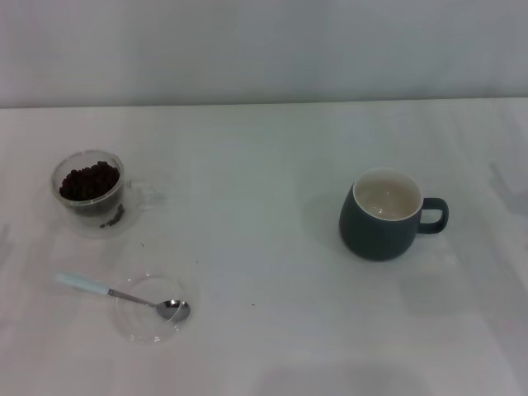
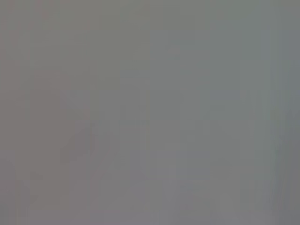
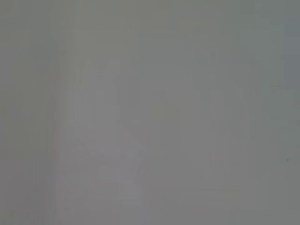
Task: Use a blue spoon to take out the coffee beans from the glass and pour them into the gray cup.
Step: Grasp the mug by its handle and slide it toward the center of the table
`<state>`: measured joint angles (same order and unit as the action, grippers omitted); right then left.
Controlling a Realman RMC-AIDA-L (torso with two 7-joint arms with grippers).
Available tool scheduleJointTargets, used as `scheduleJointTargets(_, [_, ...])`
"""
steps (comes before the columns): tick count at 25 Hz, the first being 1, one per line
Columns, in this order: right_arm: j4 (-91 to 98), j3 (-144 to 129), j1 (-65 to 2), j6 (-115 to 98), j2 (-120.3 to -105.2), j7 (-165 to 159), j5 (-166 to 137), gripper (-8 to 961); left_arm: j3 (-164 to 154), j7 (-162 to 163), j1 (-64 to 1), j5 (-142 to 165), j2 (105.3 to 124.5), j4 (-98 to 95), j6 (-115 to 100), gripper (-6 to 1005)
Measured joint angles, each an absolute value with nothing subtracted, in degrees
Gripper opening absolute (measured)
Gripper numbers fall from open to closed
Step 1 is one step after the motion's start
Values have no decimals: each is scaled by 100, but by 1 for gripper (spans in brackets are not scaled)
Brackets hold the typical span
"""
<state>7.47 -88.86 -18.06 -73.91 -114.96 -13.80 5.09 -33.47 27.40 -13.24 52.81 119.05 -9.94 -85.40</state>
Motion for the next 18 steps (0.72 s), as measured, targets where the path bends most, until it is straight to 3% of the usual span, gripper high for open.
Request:
scheduleJointTargets(10, [826, -8950, -1949, -7396, -11394, -1334, 432, 870, -3346, 3362, -982, 5240, 11910, -740, -9156, 888])
scheduleJointTargets(12, [827, -8998, -1954, -7404, -11295, -1531, 189, 870, -3346, 3359, -884, 5180, 11909, -732, -9184, 888])
scheduleJointTargets(15, [835, -9010, -1852, -7575, -11001, -2339, -615, 869, -3345, 3389, -776, 5037, 11909, -717, -9223, 888])
scheduleJointTargets(18, [837, -9010, -1685, -7779, -10807, -2874, -1210, 869, -3346, 3406, -751, 4984, 11902, -712, -9228, 888])
